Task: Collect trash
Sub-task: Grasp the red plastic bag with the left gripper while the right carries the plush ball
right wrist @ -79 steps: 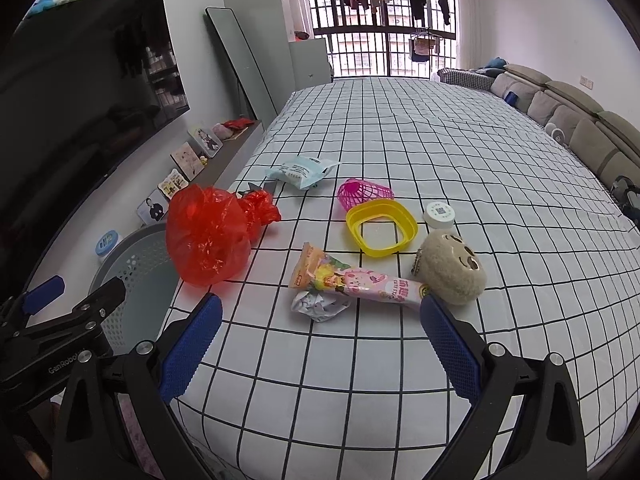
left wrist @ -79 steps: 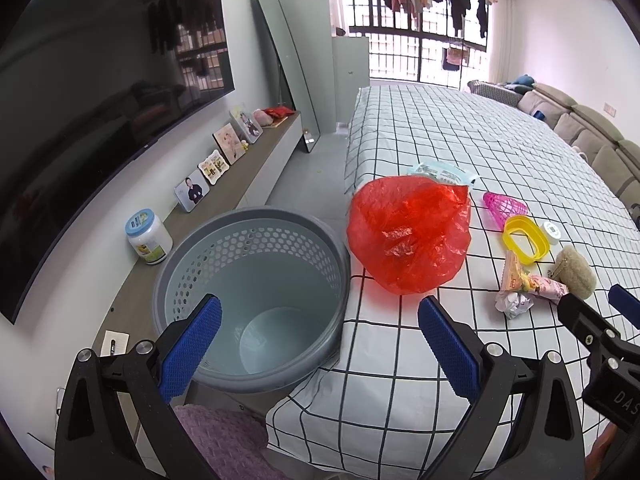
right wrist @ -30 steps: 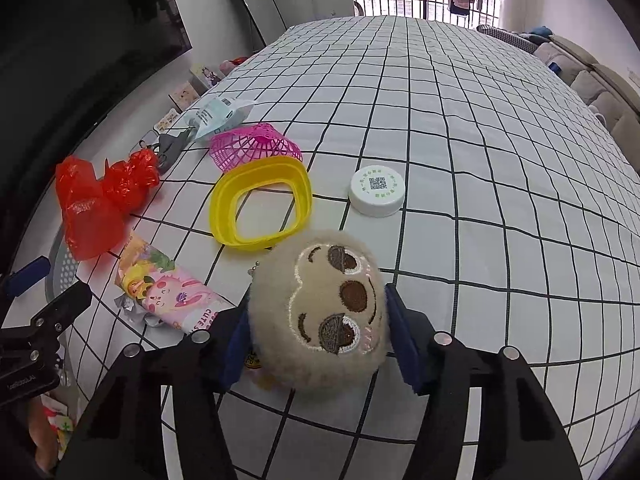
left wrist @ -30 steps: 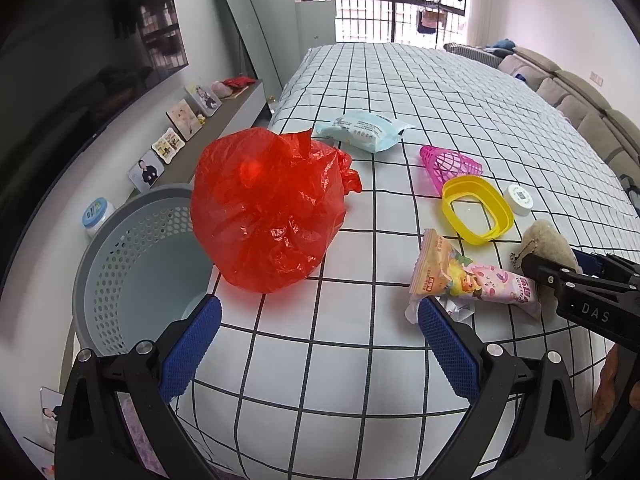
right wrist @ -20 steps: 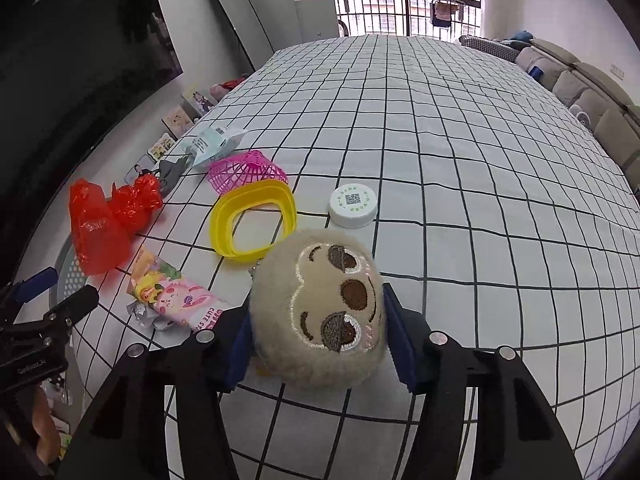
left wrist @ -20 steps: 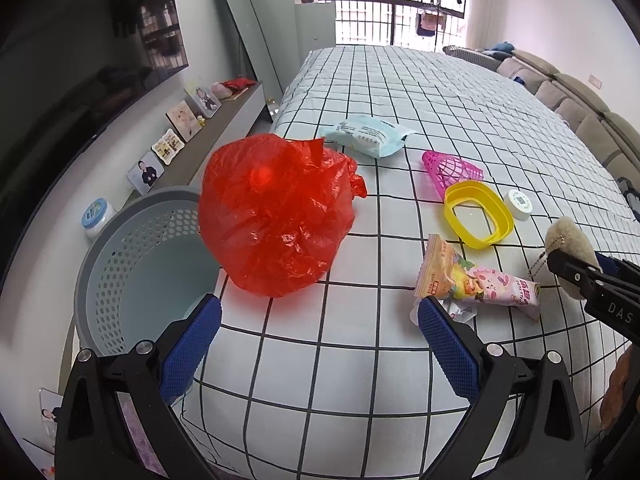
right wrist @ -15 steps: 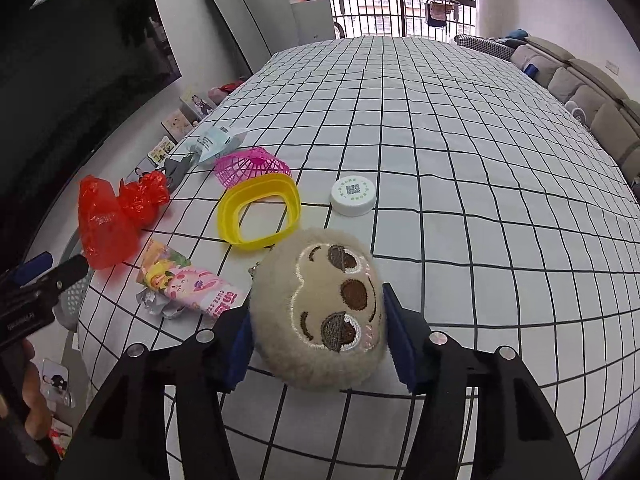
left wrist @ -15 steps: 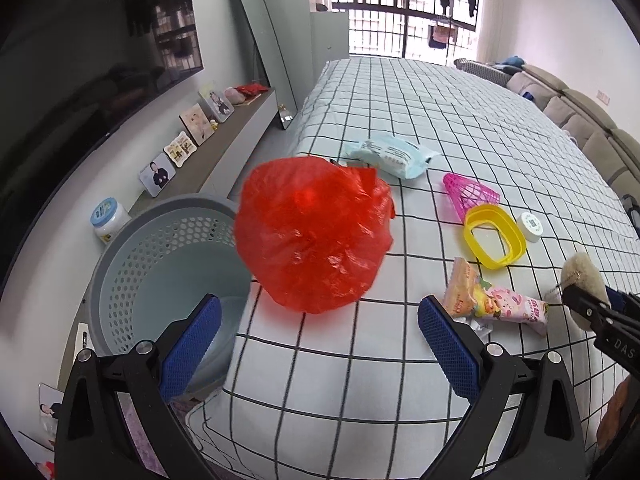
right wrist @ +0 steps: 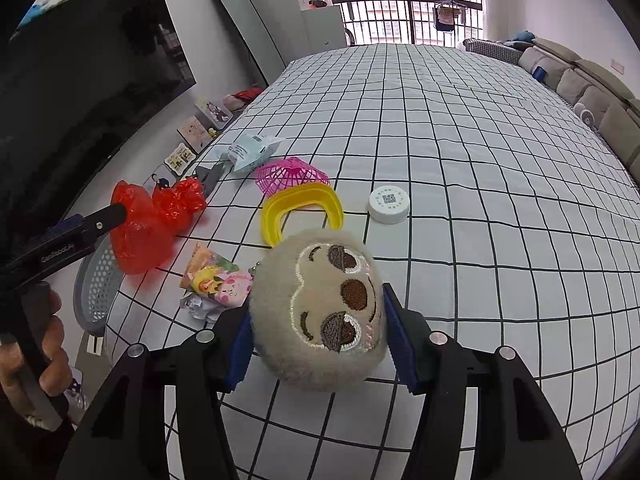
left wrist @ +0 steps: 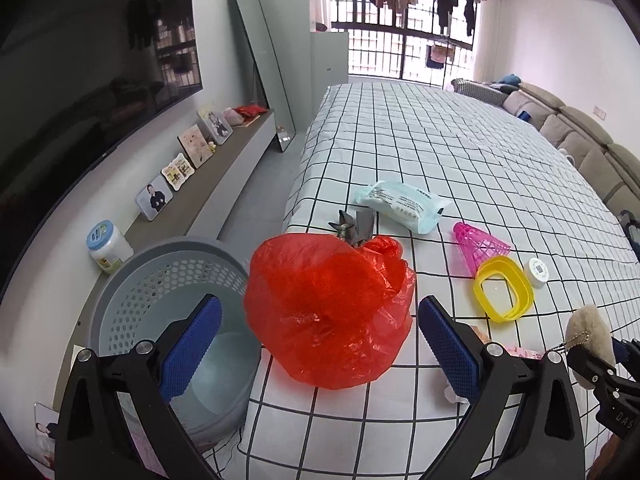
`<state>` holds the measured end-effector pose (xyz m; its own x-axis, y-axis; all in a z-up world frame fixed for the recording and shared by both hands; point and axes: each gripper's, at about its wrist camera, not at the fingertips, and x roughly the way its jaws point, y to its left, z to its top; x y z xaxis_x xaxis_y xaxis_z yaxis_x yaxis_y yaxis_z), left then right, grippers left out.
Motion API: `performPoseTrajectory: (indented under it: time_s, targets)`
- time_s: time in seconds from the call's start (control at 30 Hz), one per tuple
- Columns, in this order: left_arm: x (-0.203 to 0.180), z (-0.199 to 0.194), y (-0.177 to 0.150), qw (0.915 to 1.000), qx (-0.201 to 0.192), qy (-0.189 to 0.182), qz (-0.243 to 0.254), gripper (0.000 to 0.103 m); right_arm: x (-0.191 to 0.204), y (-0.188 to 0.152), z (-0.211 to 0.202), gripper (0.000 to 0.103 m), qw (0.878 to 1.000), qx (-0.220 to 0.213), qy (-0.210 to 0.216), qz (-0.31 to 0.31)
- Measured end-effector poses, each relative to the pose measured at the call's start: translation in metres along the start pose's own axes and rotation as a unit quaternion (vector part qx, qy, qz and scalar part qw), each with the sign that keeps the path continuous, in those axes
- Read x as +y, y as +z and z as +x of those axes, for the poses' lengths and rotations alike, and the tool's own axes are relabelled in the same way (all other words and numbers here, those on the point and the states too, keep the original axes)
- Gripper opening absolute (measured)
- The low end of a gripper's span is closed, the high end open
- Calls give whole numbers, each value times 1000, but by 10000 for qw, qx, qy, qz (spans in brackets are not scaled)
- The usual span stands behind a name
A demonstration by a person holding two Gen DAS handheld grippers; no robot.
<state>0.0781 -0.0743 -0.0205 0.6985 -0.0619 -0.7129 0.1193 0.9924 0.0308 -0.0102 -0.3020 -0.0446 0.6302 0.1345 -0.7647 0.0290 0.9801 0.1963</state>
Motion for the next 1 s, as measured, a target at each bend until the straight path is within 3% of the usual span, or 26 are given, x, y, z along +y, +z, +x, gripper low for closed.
performPoseTrajectory:
  time_s: [0.2, 0.23, 0.3, 0.43, 0.5, 0.6, 0.8, 1.0]
  targets:
    - [-11, 23, -2, 9997, 48, 98, 235, 93, 7, -1, 4, 56, 10000, 66, 15, 3]
    - [-13, 24, -3, 9996, 19, 133, 267, 88, 8, -2, 5, 56, 10000, 81, 11, 2]
    - [-13, 25, -4, 9997, 51, 107, 226, 66, 10, -3, 6, 56, 9999, 106, 7, -4]
    - [-7, 22, -6, 9998, 73, -156, 68, 45, 14, -3, 6, 56, 9999, 109, 6, 1]
    - [-4, 20, -7, 9996, 93, -258, 31, 29, 17, -2, 5, 56, 10000, 92, 4, -4]
    - [2, 13, -9, 9992, 77, -380, -6, 20, 22, -1, 2, 56, 10000, 53, 25, -22]
    - [22, -11, -8, 9990, -84, -420, -116, 17, 40, 7, -6, 56, 9999, -52, 91, -118]
    - [53, -40, -4, 9990, -379, -138, -216, 17, 71, 18, -12, 56, 9986, -216, 269, -397]
